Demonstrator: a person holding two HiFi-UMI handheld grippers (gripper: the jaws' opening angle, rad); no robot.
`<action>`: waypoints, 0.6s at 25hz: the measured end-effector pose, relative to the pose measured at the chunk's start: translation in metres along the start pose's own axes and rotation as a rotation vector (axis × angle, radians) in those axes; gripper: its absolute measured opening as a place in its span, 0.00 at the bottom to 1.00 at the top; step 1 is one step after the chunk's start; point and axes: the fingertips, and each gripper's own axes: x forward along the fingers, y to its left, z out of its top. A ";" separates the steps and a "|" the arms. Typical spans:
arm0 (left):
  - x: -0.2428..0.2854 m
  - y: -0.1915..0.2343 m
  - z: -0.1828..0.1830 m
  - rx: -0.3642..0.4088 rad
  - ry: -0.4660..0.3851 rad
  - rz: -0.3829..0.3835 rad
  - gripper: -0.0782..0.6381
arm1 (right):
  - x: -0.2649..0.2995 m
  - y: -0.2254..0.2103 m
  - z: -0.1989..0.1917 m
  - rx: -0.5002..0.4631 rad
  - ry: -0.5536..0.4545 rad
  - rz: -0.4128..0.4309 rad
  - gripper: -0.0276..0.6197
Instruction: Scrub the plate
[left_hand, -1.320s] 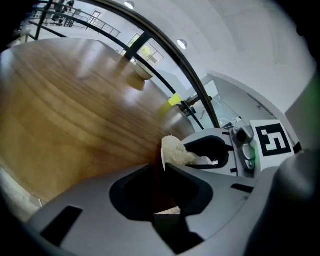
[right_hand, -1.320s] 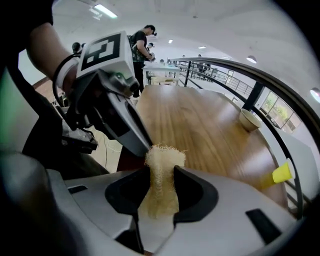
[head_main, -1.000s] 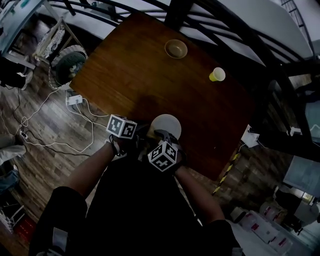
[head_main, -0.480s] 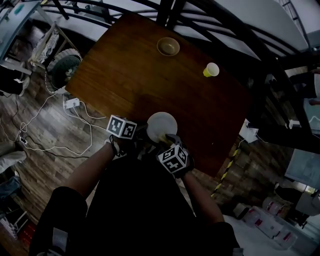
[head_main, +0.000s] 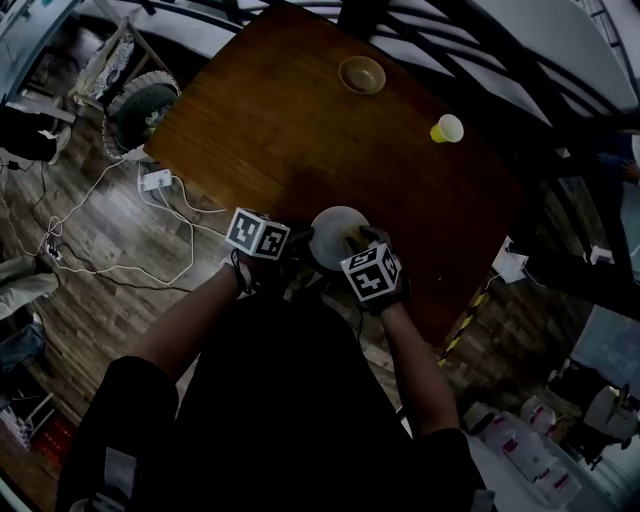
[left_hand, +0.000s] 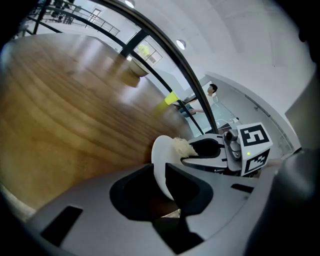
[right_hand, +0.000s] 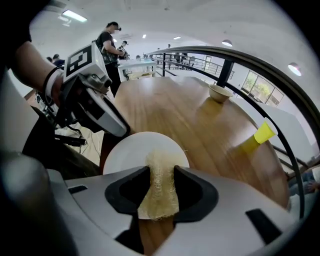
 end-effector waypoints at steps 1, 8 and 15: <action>0.000 0.001 0.001 -0.001 -0.003 0.000 0.22 | 0.003 0.000 0.004 -0.009 0.001 0.000 0.28; -0.007 0.010 0.001 -0.017 -0.019 0.018 0.22 | 0.017 0.031 0.034 -0.113 -0.007 0.044 0.28; -0.008 0.014 0.005 -0.028 -0.028 0.016 0.22 | 0.016 0.072 0.029 -0.185 -0.002 0.090 0.28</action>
